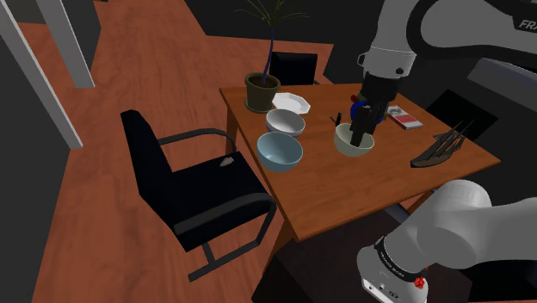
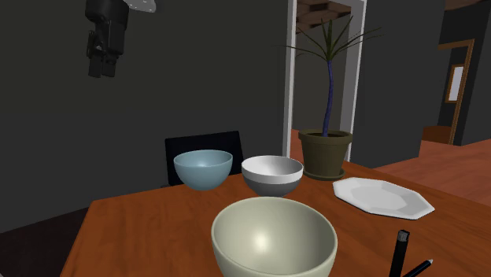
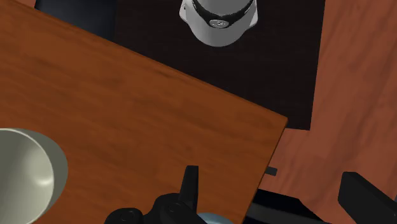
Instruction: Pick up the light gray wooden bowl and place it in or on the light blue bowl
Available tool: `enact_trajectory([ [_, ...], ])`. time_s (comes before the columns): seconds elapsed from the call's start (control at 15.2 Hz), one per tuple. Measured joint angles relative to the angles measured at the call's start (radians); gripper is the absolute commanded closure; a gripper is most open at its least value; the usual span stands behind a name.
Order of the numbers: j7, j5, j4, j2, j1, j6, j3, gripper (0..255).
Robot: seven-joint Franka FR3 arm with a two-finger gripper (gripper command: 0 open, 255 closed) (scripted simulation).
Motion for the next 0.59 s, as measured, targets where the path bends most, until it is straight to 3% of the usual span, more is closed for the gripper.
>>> enact_trajectory([
  [0.2,-0.018,-0.013,-0.001,0.031,-0.008,0.035,-0.016,0],
  [0.59,-0.093,-0.052,0.015,0.194,-0.039,0.197,-0.079,0],
])
